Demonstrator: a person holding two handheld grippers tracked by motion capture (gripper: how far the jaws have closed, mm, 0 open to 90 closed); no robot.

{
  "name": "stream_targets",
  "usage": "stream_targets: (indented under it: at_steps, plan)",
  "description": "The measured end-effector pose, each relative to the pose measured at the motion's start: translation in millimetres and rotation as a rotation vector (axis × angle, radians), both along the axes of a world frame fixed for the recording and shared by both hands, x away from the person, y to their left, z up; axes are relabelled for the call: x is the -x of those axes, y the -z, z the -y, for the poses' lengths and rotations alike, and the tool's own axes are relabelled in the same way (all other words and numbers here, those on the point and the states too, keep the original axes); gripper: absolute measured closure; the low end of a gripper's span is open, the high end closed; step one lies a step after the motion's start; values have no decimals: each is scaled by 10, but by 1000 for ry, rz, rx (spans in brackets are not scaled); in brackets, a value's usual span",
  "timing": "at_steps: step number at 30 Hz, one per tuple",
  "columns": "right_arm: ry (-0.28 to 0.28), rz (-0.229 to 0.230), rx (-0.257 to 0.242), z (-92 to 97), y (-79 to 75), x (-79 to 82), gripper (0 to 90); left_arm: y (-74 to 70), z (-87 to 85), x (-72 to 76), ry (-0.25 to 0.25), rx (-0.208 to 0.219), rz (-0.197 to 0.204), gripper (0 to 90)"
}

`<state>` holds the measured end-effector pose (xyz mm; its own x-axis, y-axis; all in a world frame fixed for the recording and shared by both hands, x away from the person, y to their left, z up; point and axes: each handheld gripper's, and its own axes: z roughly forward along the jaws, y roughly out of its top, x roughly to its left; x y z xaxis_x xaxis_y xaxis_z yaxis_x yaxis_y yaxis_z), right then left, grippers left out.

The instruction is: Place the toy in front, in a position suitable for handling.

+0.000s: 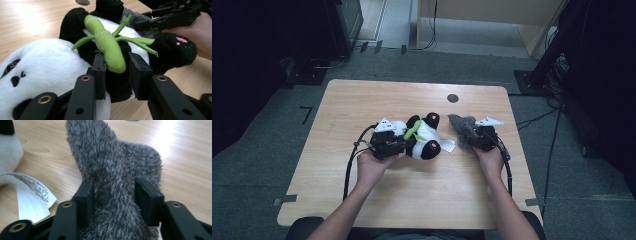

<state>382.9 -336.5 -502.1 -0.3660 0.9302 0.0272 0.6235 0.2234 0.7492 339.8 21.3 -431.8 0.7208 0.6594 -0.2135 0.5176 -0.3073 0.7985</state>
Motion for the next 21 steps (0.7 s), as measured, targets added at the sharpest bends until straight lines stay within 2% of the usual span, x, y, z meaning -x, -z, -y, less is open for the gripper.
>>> stream_targets:
  at_steps: [4,5,7,8,13,15,21]
  plan:
    - [-13,-23,-14,7,47,-24,572,-9,-11,15,-1,1,20,565]
    - [-8,-32,-47,31,68,-33,594,-17,-10,26,-1,-5,39,547]
    - [-4,-33,-64,48,81,-37,610,-19,-9,27,3,-3,42,501]
    - [-1,-35,-89,81,107,-44,630,-16,-7,25,16,5,37,471]
    - [-2,-37,-97,94,120,-47,675,-20,-15,39,27,18,41,374]
    - [4,-52,-98,92,104,-49,705,-34,-48,38,31,40,35,347]
    - [6,-88,-101,97,14,-54,740,-61,-129,49,45,52,28,296]
